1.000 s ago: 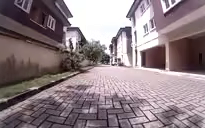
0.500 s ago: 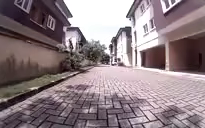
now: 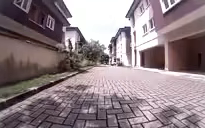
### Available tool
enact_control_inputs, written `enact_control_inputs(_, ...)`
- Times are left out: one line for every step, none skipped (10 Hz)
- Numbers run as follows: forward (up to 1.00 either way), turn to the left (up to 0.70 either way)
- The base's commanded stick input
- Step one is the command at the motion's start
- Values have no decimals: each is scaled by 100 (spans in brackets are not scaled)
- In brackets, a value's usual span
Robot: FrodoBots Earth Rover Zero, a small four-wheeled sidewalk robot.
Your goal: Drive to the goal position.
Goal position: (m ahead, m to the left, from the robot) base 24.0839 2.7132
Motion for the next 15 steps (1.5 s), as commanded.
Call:
enact_control_inputs(50, 0)
enact_control_inputs(50, 0)
enact_control_inputs(50, 0)
enact_control_inputs(50, 0)
enact_control_inputs(50, 0)
enact_control_inputs(50, 0)
enact_control_inputs(50, 0)
enact_control_inputs(50, 0)
enact_control_inputs(50, 0)
enact_control_inputs(50, 0)
enact_control_inputs(50, 0)
enact_control_inputs(50, -10)
enact_control_inputs(50, -50)
enact_control_inputs(50, -50)
enact_control_inputs(50, -50)
